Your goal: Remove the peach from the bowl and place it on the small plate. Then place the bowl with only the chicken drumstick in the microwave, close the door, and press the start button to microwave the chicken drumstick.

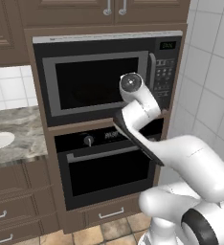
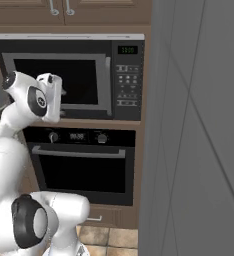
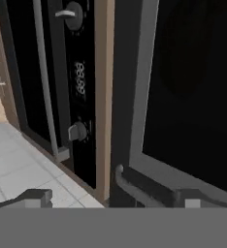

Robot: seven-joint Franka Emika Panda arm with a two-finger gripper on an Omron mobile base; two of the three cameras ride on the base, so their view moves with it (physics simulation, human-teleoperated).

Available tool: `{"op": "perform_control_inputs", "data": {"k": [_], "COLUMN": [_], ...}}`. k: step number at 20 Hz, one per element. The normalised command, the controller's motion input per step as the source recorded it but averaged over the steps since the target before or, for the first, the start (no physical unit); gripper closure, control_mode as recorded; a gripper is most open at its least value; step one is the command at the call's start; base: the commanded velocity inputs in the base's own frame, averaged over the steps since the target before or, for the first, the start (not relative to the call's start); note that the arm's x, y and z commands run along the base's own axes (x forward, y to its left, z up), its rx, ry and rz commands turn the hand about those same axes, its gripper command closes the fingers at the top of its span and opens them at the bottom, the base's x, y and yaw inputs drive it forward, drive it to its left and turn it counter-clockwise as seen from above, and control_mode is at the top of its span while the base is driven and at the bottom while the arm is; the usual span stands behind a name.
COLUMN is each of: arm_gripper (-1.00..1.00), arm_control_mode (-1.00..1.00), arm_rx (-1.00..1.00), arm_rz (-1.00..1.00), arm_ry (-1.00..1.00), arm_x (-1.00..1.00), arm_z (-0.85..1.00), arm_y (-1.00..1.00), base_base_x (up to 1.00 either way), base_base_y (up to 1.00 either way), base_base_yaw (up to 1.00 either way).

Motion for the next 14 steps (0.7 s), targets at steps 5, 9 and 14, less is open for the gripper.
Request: {"op": "perform_control_inputs", "data": {"k": [5, 9, 14], "arm_gripper": [-1.0, -1.0, -1.0], "arm_control_mode": [-1.0, -1.0, -1.0], "arm_rx": [0.24, 0.24, 0.2], "arm_rz": [0.0, 0.0, 0.04], "arm_ry": [0.0, 0.0, 0.0], "arm_x": [-0.7, -0.45, -0.03], "arm_z": [0.0, 0.0, 0.0], "arm_y": [-0.98, -1.0, -0.85], "base_base_x": [0.0, 0.0, 0.0], "base_base_y": [0.0, 0.0, 0.0], "base_base_yaw": [0.0, 0.0, 0.0]}}
